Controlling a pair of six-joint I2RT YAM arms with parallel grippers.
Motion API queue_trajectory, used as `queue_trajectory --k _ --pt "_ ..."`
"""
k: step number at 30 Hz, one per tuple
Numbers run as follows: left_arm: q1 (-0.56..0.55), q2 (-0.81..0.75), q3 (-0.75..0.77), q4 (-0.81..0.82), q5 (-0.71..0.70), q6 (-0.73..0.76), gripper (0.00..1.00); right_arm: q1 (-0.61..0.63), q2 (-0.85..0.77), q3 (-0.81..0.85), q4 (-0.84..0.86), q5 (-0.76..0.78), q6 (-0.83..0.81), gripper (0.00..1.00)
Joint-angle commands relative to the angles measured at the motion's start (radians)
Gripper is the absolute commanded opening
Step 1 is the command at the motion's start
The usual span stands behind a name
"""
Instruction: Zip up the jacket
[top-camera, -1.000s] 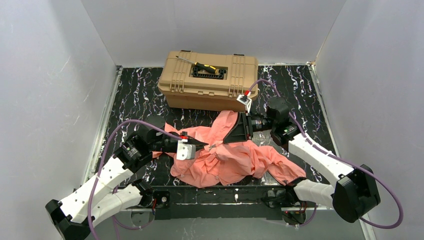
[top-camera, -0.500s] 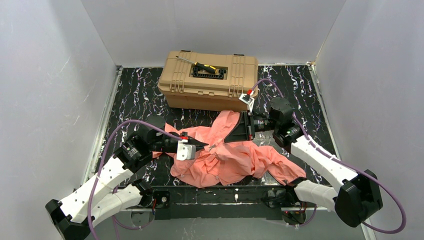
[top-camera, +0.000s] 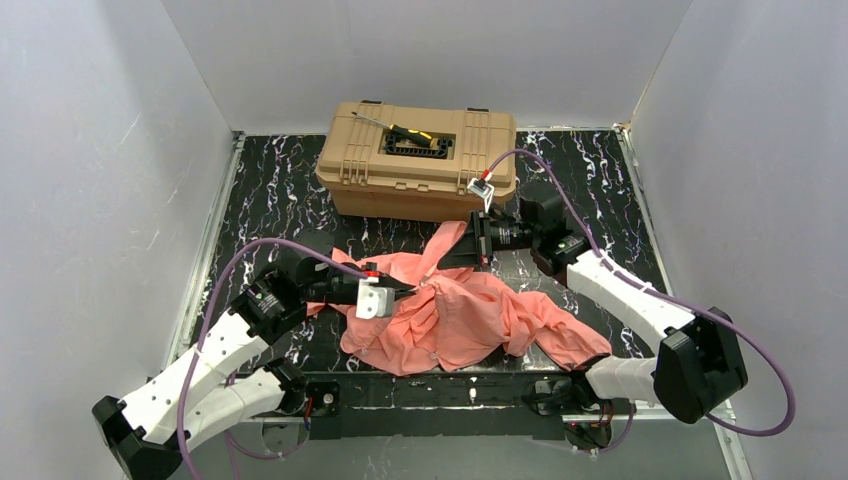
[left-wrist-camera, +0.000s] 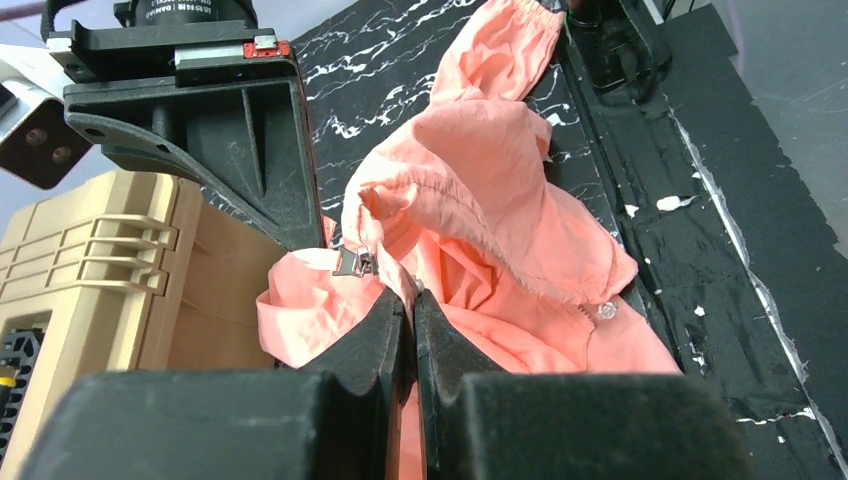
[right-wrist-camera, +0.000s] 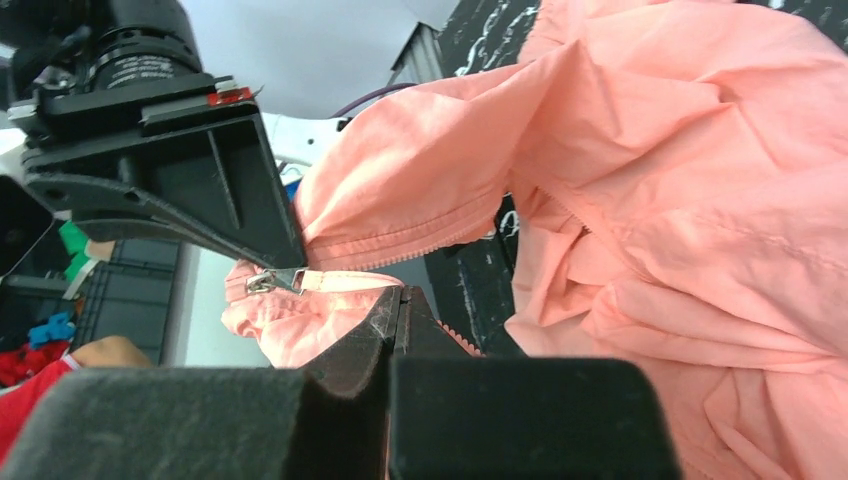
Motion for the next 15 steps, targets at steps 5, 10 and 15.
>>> queue_trajectory --k 5,10,15 --pt "-0.016 -0.005 0.024 -0.008 0.004 -0.007 0.0 -0.003 -0.03 0.046 -0.042 0.098 -0.079 0.01" --pt "-0.035 0.037 0.033 0.019 -0.168 -0.05 0.23 -0.002 -0.078 -0.025 0.065 0.044 -0.012 0.01" --pt "-0.036 0.076 0.049 0.043 -0.225 -0.094 0.36 0.0 -0.106 -0.064 0.11 0.035 0.02 0.01"
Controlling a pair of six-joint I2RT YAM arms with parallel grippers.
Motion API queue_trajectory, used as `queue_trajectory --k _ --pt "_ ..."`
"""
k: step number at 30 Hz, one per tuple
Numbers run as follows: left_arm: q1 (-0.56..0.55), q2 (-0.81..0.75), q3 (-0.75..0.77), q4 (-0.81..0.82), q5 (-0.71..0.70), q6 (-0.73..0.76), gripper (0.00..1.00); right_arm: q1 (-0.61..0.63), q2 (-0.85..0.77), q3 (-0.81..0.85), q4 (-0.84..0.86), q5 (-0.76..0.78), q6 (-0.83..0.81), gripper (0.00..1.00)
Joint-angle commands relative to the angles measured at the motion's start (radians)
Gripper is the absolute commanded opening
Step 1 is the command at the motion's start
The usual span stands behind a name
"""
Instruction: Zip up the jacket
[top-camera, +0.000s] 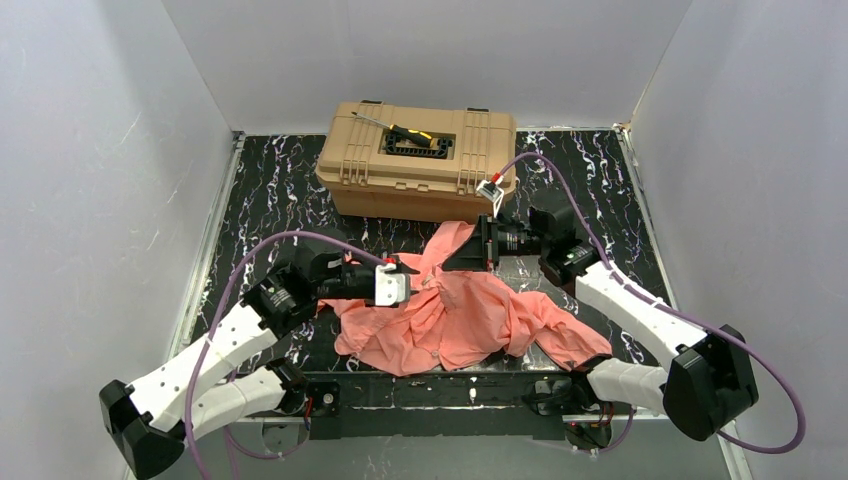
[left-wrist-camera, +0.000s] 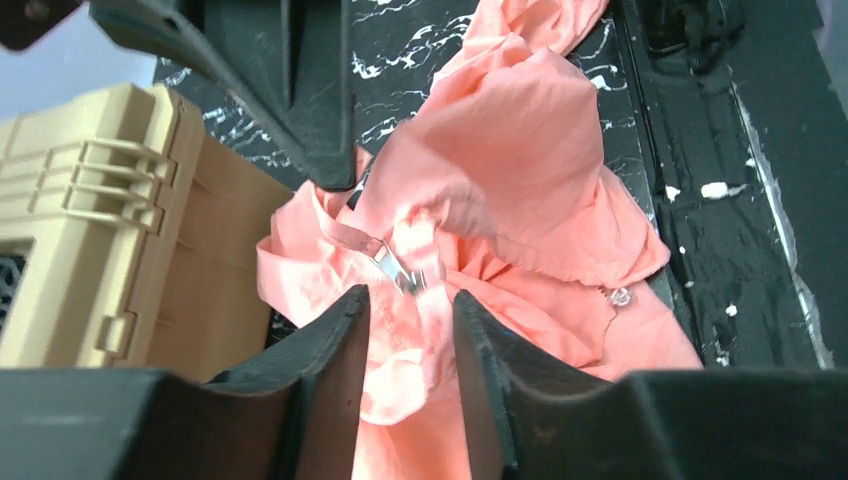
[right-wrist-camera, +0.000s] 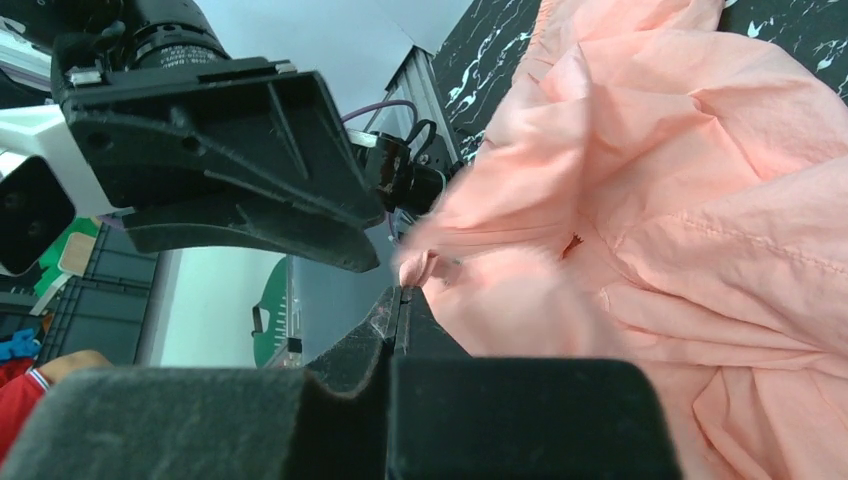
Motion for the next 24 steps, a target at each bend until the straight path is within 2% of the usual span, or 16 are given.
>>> queue_trajectory --k 1,6,12,14,16,20,24 --pt "-0.007 0.023 0.049 0.022 -0.064 -0.05 0.38 -0.003 -0.034 -0.027 0.101 -0.015 0.041 0.01" --pt "-0.04 0.024 0.048 -0.019 -0.048 -0.058 0.38 -0.003 -0.037 -0.034 0.109 -0.013 0.05 0.01" --pt "-0.066 0.034 0.027 -0.04 -0.129 -0.031 0.4 -0.003 -0.04 -0.044 0.123 -0.015 0.059 0.01" --pt "-0.095 0.05 0.023 -0.037 -0.183 -0.031 0.6 -0.002 -0.038 -0.045 0.134 -0.016 0.067 0.01" --pt "-0.13 0.068 0.016 -0.03 -0.253 -0.015 0.64 -0.003 -0.035 -0.044 0.137 -0.019 0.069 0.01" --pt "-0.159 0.112 -0.008 0.015 -0.36 -0.006 0.64 -0.003 -0.033 -0.043 0.15 -0.019 0.075 0.01" --pt "-0.171 0.171 -0.004 0.052 -0.414 -0.063 0.54 -0.003 -0.029 -0.043 0.163 -0.02 0.082 0.01"
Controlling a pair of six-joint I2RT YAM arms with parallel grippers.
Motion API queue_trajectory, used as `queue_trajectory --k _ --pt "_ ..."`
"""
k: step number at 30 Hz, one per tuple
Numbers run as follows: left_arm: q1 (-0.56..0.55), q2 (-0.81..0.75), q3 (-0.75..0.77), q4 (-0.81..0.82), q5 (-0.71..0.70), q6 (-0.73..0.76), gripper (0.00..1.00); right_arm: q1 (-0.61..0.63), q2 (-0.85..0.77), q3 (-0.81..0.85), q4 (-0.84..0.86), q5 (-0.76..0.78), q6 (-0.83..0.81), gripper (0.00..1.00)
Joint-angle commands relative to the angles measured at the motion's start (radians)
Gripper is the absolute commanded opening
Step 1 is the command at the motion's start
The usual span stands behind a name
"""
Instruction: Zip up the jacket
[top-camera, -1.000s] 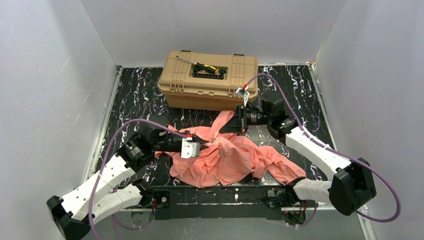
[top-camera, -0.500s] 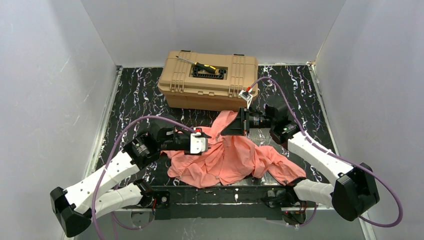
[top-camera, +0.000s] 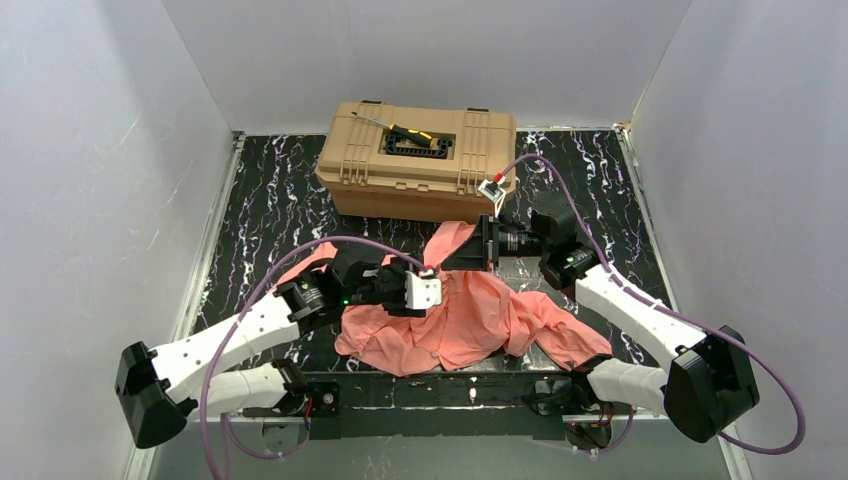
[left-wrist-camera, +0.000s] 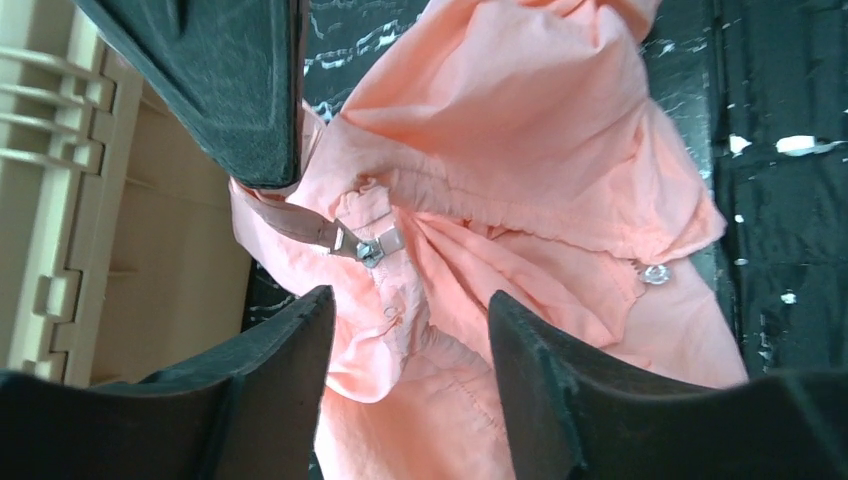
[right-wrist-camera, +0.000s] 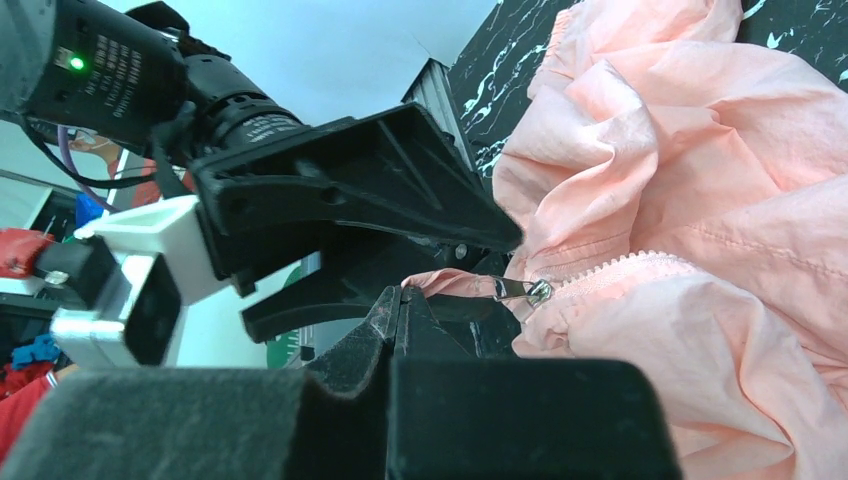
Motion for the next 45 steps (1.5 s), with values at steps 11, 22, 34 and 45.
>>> queue_trajectory --k 11,22,34,45 --pt "-0.018 0.07 -0.045 0.148 -0.143 -0.086 0.25 -0.003 -0.017 -0.015 0.087 -0.01 0.019 0.01" --pt "-0.019 0.025 -0.05 0.146 -0.062 -0.098 0.0 -0.032 0.016 0.008 0.018 0.065 -0.026 0.01" --pt "-0.02 -0.147 -0.009 0.014 0.128 -0.053 0.0 -0.053 0.121 0.061 -0.002 0.049 -0.047 0.01" --pt "-0.019 -0.154 0.065 -0.013 0.154 0.045 0.0 -0.053 0.049 0.0 0.031 -0.006 -0.002 0.01"
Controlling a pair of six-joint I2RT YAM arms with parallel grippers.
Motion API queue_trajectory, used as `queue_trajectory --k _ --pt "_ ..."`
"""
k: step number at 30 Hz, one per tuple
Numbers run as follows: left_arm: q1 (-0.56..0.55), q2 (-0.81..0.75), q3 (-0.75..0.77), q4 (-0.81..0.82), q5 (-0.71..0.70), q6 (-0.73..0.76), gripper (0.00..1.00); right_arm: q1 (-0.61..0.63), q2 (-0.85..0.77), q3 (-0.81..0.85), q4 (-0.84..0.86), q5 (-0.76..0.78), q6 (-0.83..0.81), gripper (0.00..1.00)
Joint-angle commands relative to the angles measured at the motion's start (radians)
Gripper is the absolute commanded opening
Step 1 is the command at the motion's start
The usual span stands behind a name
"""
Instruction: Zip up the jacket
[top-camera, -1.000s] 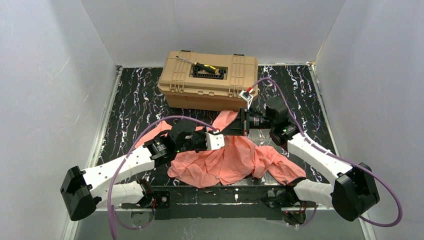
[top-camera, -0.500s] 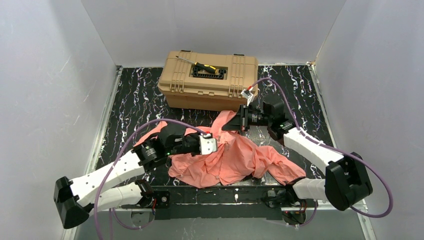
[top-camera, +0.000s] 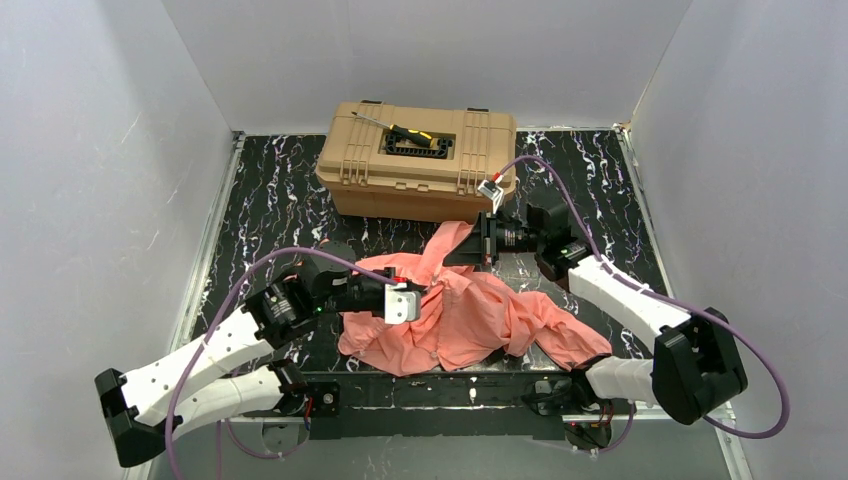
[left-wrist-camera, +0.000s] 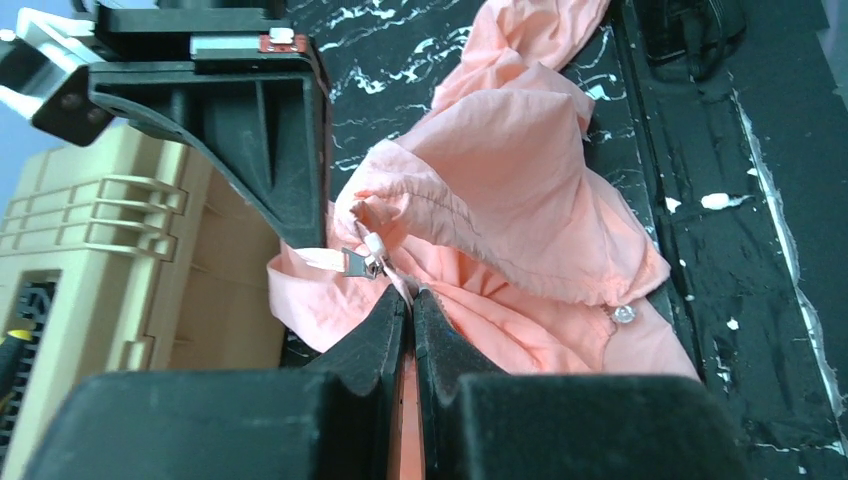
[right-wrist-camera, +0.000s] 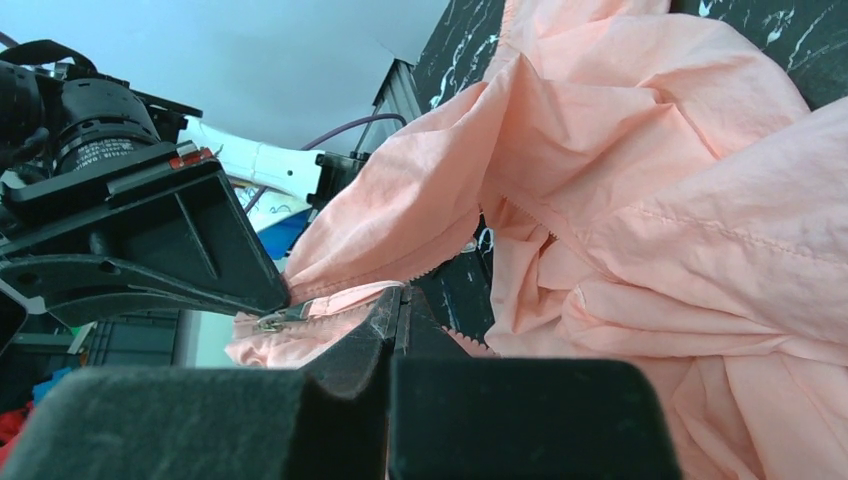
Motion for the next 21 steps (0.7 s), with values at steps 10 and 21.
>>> queue_trajectory --k 10,21 --pt "-0.005 0.036 0.066 -0.053 -0.05 -0.077 0.0 -0.005 -0.114 -0.096 0.233 -0.005 0.148 0.01" --pt "-0.005 0.169 0.036 -0.014 -0.122 -0.162 0.26 0.013 -0.138 -0.146 0.272 0.007 0.18 0.01"
